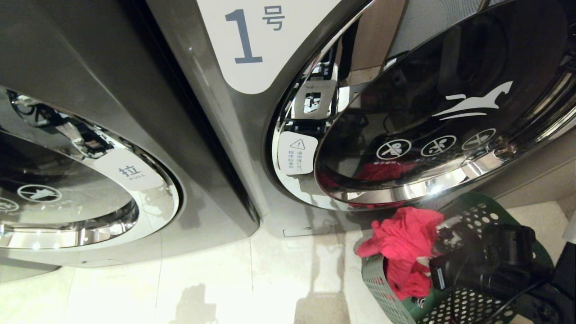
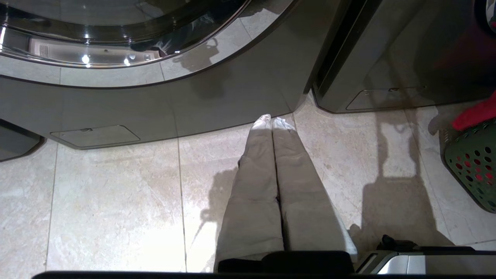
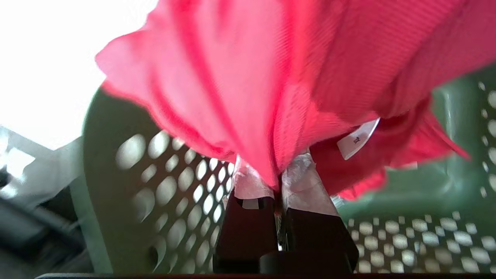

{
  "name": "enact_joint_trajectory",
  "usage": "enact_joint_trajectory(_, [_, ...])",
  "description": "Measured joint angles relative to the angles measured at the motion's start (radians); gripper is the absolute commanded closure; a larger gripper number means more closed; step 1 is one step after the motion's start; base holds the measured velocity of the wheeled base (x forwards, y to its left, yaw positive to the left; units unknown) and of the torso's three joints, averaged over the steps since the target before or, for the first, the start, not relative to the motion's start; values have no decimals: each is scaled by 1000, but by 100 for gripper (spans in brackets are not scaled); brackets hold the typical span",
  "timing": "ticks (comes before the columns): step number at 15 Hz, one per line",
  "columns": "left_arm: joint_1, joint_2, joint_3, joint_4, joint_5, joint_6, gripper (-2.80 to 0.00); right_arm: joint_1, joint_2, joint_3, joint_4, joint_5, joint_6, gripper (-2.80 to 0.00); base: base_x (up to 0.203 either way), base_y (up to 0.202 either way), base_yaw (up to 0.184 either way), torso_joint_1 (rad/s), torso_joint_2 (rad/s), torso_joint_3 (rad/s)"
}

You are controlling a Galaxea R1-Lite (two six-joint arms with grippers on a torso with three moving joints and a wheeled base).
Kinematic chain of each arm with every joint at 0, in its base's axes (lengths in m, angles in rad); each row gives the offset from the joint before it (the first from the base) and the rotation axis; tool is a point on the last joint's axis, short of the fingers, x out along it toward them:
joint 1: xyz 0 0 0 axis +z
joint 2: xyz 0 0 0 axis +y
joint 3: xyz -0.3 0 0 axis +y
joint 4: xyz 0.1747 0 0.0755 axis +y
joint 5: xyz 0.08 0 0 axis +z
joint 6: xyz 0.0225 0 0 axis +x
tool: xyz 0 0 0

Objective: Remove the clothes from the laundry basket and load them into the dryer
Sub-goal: Take the clothes out of the basket

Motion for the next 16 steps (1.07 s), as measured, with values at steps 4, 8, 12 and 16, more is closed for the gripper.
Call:
enact_joint_trajectory(4, [0, 0, 0, 0, 0, 0, 0, -6, -264, 58, 215, -31, 19, 0, 0, 0, 0, 0, 0, 0])
enact_joint_trajectory(8, [0, 0, 0, 0, 0, 0, 0, -12, -646, 71, 538, -114, 44, 0, 0, 0, 0, 0, 0, 0])
enact_joint_trajectory(12, [0, 0, 0, 0, 0, 0, 0, -13, -1041, 122, 799, -197, 55, 0, 0, 0, 0, 0, 0, 0])
enact_joint_trajectory(16, [0, 0, 0, 0, 0, 0, 0, -13, -1319, 132, 861, -307, 81, 0, 0, 0, 0, 0, 0, 0])
